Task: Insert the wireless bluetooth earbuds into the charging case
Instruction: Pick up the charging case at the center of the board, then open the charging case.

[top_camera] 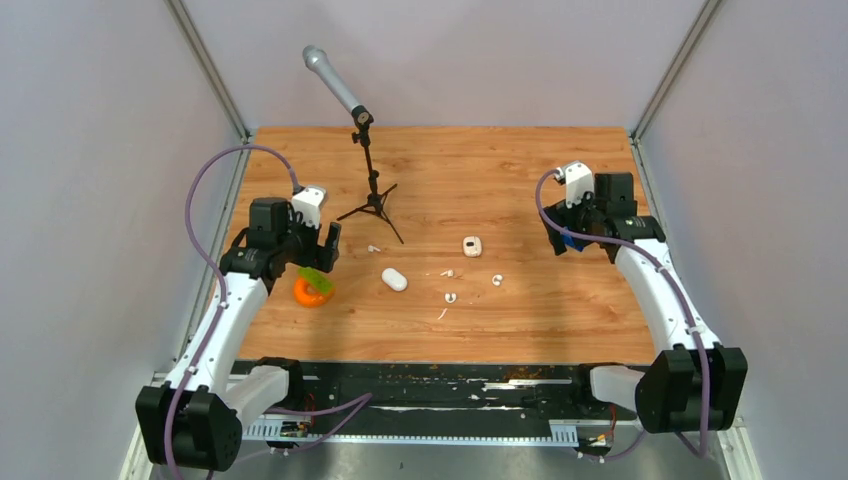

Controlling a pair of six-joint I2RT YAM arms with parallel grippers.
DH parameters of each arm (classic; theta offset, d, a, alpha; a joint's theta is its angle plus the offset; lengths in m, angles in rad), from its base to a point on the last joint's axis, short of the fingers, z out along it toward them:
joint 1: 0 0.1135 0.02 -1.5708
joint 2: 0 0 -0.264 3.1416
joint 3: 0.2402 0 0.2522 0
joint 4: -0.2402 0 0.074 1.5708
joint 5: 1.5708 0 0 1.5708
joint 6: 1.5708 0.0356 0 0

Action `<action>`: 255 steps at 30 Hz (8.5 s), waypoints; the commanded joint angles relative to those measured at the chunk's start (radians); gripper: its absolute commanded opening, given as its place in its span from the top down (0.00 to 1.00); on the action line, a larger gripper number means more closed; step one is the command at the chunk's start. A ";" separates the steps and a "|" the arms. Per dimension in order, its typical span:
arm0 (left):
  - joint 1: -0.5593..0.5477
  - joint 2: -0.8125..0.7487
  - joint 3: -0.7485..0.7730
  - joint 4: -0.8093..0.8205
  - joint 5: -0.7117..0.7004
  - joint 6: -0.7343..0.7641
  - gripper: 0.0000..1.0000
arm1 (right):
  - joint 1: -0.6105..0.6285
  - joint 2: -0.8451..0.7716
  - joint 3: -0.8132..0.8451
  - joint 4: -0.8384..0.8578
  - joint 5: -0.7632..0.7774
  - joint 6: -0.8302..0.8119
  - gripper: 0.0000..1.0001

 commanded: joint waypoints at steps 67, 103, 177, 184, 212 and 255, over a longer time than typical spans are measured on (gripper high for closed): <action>0.204 -0.192 -0.024 0.138 0.000 -0.402 0.07 | 0.883 0.869 0.565 0.202 -0.030 0.300 0.24; 0.203 -0.174 -0.046 0.159 -0.007 -0.417 0.08 | 0.864 0.893 0.595 0.085 -0.092 0.036 0.37; -0.248 0.086 0.342 0.513 0.511 -0.392 0.17 | 0.804 0.158 0.349 0.520 0.046 -0.437 0.98; -0.250 0.144 0.391 0.489 0.537 -0.393 0.22 | 0.817 0.142 0.324 0.575 0.025 -0.486 0.98; -0.250 0.240 0.436 0.554 0.686 -0.462 0.42 | 0.829 0.115 0.302 0.568 -0.015 -0.605 0.95; -0.289 0.122 -0.106 1.301 0.876 -0.207 0.87 | 0.621 0.604 1.191 -0.670 -0.600 -0.387 0.52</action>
